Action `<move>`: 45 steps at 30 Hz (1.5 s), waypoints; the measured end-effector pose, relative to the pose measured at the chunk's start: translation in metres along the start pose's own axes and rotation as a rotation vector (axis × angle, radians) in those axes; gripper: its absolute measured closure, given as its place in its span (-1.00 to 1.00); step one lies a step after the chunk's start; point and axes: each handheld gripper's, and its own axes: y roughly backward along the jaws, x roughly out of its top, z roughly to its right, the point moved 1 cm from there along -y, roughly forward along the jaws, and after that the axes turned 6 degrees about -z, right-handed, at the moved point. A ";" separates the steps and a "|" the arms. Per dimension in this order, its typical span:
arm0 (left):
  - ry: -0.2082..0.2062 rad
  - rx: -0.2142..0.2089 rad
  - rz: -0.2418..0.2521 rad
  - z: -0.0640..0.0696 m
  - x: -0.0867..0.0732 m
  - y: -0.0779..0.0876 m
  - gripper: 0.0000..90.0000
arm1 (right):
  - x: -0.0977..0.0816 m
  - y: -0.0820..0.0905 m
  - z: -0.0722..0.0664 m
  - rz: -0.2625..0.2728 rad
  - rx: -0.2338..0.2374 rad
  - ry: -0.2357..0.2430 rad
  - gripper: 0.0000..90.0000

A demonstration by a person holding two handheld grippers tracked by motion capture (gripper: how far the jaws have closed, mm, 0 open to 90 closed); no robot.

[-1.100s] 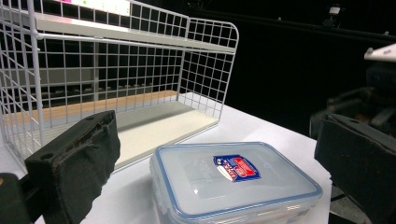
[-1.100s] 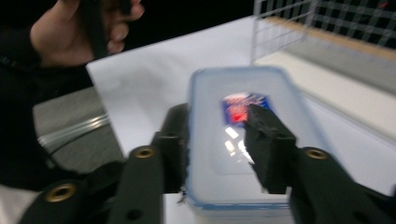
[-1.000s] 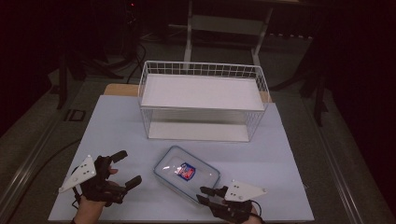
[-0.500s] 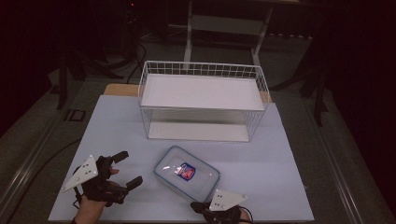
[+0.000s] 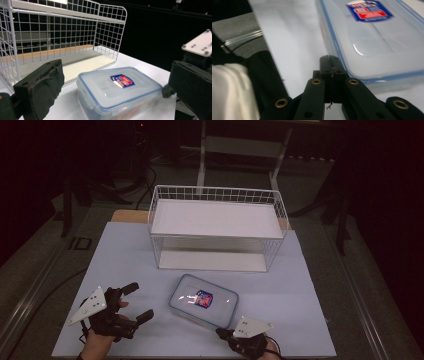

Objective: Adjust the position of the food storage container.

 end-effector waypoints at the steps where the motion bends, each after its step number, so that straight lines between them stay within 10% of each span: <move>1: -0.002 -0.001 -0.001 0.000 0.000 0.000 -1.00 | -0.001 0.001 0.003 0.001 -0.001 -0.010 1.00; 10: -0.001 -0.003 -0.003 0.000 0.000 -0.001 -1.00 | 0.004 -0.003 0.001 0.010 0.038 0.006 1.00; 45: -0.002 -0.019 -0.030 0.001 -0.003 -0.006 -0.99 | -0.005 0.011 0.046 0.011 -0.062 -0.114 1.00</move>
